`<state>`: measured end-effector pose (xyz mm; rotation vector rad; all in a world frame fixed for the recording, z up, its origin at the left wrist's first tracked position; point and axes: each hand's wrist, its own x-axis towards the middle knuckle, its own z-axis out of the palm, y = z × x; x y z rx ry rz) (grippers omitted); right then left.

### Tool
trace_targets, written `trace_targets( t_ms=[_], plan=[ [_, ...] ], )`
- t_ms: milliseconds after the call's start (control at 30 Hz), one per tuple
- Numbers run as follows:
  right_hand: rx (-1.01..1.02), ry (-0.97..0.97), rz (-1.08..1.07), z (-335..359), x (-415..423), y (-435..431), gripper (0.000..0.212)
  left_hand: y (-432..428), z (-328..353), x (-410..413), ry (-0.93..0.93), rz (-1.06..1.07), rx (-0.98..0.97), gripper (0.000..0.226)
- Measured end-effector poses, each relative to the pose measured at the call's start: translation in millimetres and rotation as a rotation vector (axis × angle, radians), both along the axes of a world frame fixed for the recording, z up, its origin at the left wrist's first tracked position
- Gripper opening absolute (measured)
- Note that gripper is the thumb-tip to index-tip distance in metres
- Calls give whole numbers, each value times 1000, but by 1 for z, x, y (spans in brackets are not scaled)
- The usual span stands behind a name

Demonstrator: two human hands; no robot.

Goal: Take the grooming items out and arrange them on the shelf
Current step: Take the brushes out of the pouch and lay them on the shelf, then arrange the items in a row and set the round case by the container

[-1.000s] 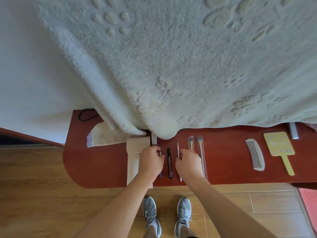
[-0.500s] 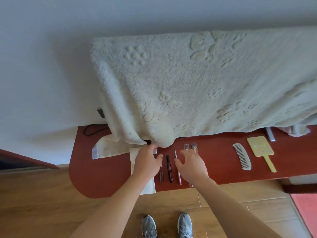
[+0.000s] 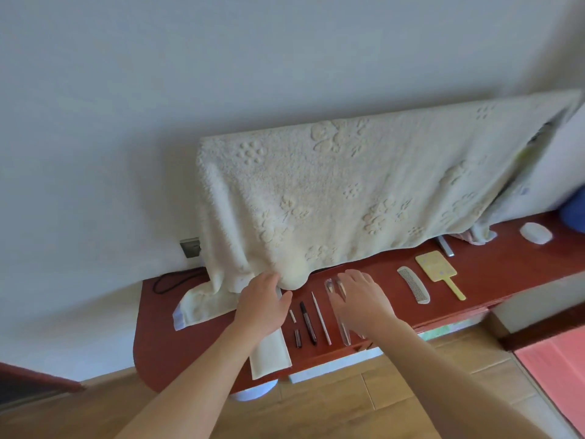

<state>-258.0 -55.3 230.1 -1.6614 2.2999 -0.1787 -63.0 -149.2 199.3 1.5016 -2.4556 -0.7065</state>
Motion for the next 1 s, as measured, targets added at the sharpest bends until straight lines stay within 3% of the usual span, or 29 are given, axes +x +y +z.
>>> trace_targets(
  t_ms=[233,467,733,1000],
  plan=[
    [-36,74,-21,35,-2,41,48,21,34,-3,-115,-111,-121,50],
    [-103,114,-63,52,-14,106,38,80,58,-8,-161,-175,-191,49],
    [-133,121,-138,61,-23,217,30,174,73,-22,-106,-215,-211,50],
    [-120,159,-247,71,-43,290,42,232,86,-57,-44,-331,-241,50]
  ],
)
